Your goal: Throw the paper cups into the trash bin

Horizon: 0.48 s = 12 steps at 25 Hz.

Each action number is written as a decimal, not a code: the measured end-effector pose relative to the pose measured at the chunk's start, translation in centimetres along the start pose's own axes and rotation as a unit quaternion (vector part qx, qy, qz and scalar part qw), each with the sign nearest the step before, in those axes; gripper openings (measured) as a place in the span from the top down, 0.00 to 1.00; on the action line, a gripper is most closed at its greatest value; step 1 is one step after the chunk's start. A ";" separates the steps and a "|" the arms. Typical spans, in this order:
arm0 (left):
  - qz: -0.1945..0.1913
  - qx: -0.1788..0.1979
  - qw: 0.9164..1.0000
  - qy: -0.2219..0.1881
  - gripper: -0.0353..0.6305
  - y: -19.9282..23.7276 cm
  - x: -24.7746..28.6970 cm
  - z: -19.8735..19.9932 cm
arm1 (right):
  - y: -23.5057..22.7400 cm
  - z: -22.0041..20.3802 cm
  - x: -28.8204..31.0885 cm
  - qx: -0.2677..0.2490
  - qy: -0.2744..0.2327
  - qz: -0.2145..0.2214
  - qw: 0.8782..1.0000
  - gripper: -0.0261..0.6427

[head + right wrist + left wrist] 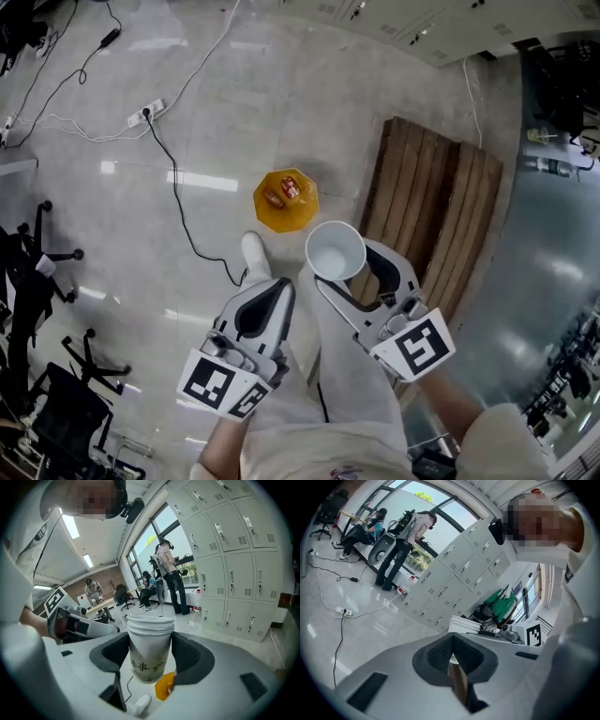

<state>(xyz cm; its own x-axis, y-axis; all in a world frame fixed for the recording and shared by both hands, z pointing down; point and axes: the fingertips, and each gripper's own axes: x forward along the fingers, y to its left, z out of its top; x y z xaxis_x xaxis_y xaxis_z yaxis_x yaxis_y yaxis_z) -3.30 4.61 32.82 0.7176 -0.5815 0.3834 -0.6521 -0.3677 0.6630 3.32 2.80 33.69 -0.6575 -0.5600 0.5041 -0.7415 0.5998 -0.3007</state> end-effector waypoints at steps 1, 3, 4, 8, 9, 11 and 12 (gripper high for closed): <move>0.000 0.002 1.000 -0.001 0.94 1.1 0.9 -0.7 | -0.7 -0.9 1.1 -0.006 0.000 0.002 1.000 0.53; 0.001 -0.001 1.000 -0.001 0.94 3.1 2.5 -2.4 | -1.9 -2.8 3.3 -0.020 0.001 0.008 1.000 0.53; 0.004 -0.005 1.000 0.001 0.94 4.0 3.2 -3.3 | -2.4 -4.1 4.2 -0.025 0.008 0.012 1.000 0.53; 0.020 -0.016 1.000 0.008 0.94 7.7 5.6 -6.8 | -4.2 -9.6 7.6 -0.032 0.043 0.022 0.998 0.53; 0.024 -0.016 1.000 0.011 0.94 8.6 6.2 -7.7 | -4.7 -10.8 8.4 -0.037 0.050 0.022 0.998 0.53; 0.031 -0.011 0.999 0.018 0.94 10.6 7.3 -9.4 | -5.5 -13.2 9.9 -0.044 0.063 0.020 0.997 0.53; 0.036 -0.010 0.999 0.020 0.94 11.5 7.8 -10.4 | -5.9 -14.5 10.7 -0.043 0.069 0.018 0.997 0.53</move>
<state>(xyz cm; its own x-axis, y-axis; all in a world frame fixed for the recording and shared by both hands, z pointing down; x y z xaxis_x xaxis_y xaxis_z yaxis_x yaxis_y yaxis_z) -2.66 3.38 50.09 0.6786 -0.5756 0.4562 -0.6979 -0.3118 0.6447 2.62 1.58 52.55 -0.6541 -0.4570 0.6027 -0.6996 0.6685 -0.2524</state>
